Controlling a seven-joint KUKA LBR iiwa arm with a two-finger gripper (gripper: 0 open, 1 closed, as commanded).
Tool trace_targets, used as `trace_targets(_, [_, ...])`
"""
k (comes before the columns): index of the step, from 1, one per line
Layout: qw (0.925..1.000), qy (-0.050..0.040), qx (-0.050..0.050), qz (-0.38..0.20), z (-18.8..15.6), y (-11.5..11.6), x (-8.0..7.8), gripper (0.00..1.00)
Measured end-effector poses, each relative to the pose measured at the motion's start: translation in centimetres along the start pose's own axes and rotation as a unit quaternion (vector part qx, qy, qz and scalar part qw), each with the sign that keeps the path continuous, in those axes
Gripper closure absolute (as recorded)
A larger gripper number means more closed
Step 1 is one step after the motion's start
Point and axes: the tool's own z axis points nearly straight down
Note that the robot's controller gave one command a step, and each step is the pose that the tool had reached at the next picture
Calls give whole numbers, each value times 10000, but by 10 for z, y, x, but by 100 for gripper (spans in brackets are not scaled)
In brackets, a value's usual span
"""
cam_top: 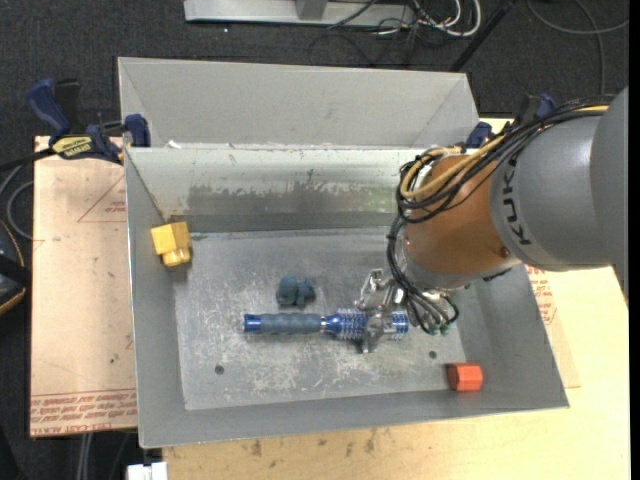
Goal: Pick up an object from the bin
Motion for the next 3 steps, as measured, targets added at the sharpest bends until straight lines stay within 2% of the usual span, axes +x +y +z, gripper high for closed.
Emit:
trace_targets(1, [10000, 50, 2, -3, -26, 0, -1, 100])
trace_targets(2, [10000, 53, 4, -8, -53, 1, -2, 100])
trace_targets(3, [10000, 42, 6, -15, -97, 1, -4, 100])
